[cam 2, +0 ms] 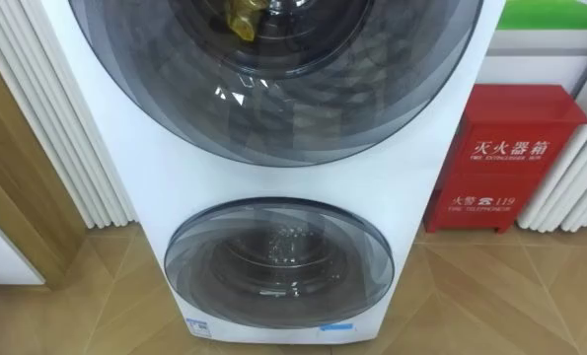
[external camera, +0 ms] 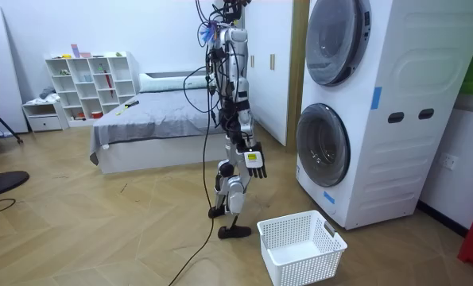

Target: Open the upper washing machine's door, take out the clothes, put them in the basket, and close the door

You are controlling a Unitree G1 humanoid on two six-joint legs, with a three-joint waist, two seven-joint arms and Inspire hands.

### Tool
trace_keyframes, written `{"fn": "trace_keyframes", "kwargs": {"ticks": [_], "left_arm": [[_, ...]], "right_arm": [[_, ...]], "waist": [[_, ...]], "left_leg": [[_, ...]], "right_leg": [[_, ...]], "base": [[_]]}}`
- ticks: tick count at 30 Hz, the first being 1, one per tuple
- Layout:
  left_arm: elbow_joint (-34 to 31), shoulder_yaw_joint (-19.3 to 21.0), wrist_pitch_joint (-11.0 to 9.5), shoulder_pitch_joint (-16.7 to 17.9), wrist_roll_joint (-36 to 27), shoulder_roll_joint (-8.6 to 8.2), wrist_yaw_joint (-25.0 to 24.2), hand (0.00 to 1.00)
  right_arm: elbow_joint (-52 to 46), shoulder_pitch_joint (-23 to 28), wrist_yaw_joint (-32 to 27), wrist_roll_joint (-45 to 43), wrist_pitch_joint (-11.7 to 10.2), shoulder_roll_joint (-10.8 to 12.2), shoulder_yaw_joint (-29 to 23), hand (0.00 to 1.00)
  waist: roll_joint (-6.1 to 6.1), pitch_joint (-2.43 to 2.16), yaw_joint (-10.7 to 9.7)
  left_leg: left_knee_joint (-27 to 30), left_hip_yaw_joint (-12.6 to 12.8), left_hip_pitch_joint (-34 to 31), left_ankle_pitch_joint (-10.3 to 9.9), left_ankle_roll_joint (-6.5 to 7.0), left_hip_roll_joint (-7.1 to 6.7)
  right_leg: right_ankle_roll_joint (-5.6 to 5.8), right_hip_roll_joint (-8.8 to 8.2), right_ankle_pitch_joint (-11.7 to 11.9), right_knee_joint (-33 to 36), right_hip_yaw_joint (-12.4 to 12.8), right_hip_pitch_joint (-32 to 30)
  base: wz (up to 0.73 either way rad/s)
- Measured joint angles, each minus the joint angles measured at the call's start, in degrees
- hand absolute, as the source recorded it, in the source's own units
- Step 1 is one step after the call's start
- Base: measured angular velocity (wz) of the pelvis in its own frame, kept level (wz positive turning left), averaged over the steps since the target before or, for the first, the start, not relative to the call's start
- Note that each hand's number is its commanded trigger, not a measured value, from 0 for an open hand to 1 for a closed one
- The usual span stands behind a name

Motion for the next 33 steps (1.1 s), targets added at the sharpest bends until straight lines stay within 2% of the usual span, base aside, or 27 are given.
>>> {"fn": "trace_keyframes", "kwargs": {"ticks": [15, 17, 19, 21, 22, 23, 24, 25, 26, 27, 28, 29, 31, 33], "left_arm": [[-0.2, -0.5, -0.1, 0.1, 0.0, 0.27, -0.2, 0.0], [-0.5, -0.5, -0.3, 0.2, 0.0, 0.23, -0.2, 0.0], [-0.8, -0.5, -0.5, 0.2, 0.3, 0.27, -0.2, 0.0], [-2.1, -0.1, -0.5, 0.2, 2.8, 0.53, -0.2, 0.0], [-2.1, 0.0, -0.6, 0.2, 3.4, 0.63, -0.2, 0.0], [-1.9, 0.0, -0.6, 0.0, 4.4, 0.91, -0.2, 0.0], [-2.1, 0.0, -0.6, -0.1, 4.7, 1.4, -0.2, 0.0], [-2.3, 0.0, -0.7, 0.3, 4.7, 1.98, -0.2, 0.0], [-2.4, 0.0, -0.8, 0.6, 4.7, 2.28, -0.2, 0.0], [-2.4, 0.1, -1.2, 1.4, 4.6, 2.92, -0.1, 0.0], [-3.3, 0.3, -1.1, 1.9, 4.7, 3.17, 0.0, 0.0], [-4.0, 0.7, -1.2, 2.4, 4.7, 3.23, 0.0, 0.0], [-4.8, 1.2, -1.2, 3.0, 4.9, 3.39, 0.0, 0.0], [-6.1, 1.1, -1.1, 3.5, 5.2, 3.43, 0.1, 0.0]], "right_arm": [[-0.3, -0.2, 0.0, 0.4, 0.1, -0.1, -0.1, 0.0], [-1.5, -0.4, -0.2, 1.1, 0.2, -0.2, -0.4, 0.0], [-5.2, -0.2, -1.3, 0.9, 1.0, -0.4, -1.7, 0.0], [-17.9, 0.1, -4.0, -0.5, 3.0, -1.3, -2.9, 0.0], [-22.1, 0.0, -4.7, -0.8, 3.2, -1.5, -3.5, 0.0], [-30.6, -0.5, -5.9, -0.7, 2.7, -2.0, -4.2, 0.0], [-36.9, -1.8, -6.5, -0.8, 1.2, -2.5, -4.5, 0.0], [-43.4, -2.4, -7.0, -1.8, 0.9, -2.8, -5.4, 0.0], [-47.0, -2.6, -7.1, -2.3, 0.8, -2.9, -5.9, 0.0], [-53.2, -3.0, -7.6, -2.6, 0.7, -3.3, -7.0, 0.0], [-58.9, -3.7, -8.4, -3.1, 0.6, -4.2, -7.6, 0.0], [-61.2, -4.0, -8.8, -3.4, 0.6, -4.6, -8.1, 0.0], [-64.3, -5.8, -10.1, -3.9, -0.8, -4.9, -8.9, 0.0], [-66.3, -7.0, -12.1, -4.6, -1.0, -4.9, -8.9, 0.0]], "waist": [[0.05, 0.03, 0.0], [-0.15, -0.12, 0.0], [-0.07, -0.02, 0.0], [-0.48, 0.16, -0.4], [-0.47, 0.16, -0.4], [-0.72, 0.22, -0.3], [-1.0, 0.11, -0.5], [-1.36, 0.37, -0.4], [-2.1, 0.32, -0.4], [-2.02, 0.31, -0.4], [-2.53, 0.31, -0.3], [-2.58, 0.29, -0.2], [-2.94, 0.07, 0.0], [-3.37, -0.32, 0.1]], "left_leg": [[0.4, -0.2, 0.0, 0.0, 0.0, 0.01], [0.4, -0.3, 0.0, 0.0, 0.0, -0.02], [0.5, -0.4, 0.0, 0.0, 0.0, -0.06], [0.7, -0.1, 0.0, 0.0, 0.02, -0.08], [0.7, 0.0, 0.0, 0.0, 0.02, -0.09], [0.7, 0.0, 0.2, 0.0, 0.03, -0.1], [0.7, 0.0, 0.6, 0.0, 0.02, -0.09], [0.6, -0.1, 1.0, 0.0, 0.02, -0.06], [0.7, -0.1, 1.1, 0.0, 0.02, -0.07], [0.7, -0.1, 1.0, 0.0, 0.02, -0.04], [0.7, -0.1, 0.7, 0.0, 0.02, -0.03], [0.7, -0.2, 0.4, 0.0, 0.02, -0.03], [0.7, -0.2, 0.1, 0.0, 0.02, 0.01], [0.7, -0.5, 0.2, 0.0, 0.02, 0.01]], "right_leg": [[-0.01, -0.07, 0.0, 0.0, -0.2, 0.3], [-0.01, -0.14, 0.0, 0.0, -0.4, 0.3], [0.0, -0.21, 0.0, 0.1, -0.4, 0.4], [-0.01, -0.39, 0.0, 0.4, -0.6, 0.1], [-0.01, -0.36, 0.0, 0.4, -0.4, 0.0], [0.0, -0.31, 0.0, 0.3, -0.3, 0.1], [-0.01, -0.23, 0.1, 0.0, -0.3, 0.2], [-0.02, -0.13, 0.1, -0.1, -0.2, 0.8], [0.0, -0.14, 0.0, -0.2, -0.3, 1.0], [-0.01, -0.13, 0.0, -0.2, -0.4, 1.0], [0.0, -0.15, 0.0, -0.2, -0.5, 0.8], [0.0, -0.17, 0.0, -0.2, -0.6, 0.8], [0.04, -0.15, 0.0, 0.0, -0.8, 0.4], [0.05, -0.11, 0.0, 0.0, -0.4, 0.3]], "base": [[0.0], [0.02], [0.0], [-0.03], [-0.08], [-0.03], [0.04], [0.09], [0.1], [0.07], [0.05], [0.05], [0.0], [-0.07]]}}
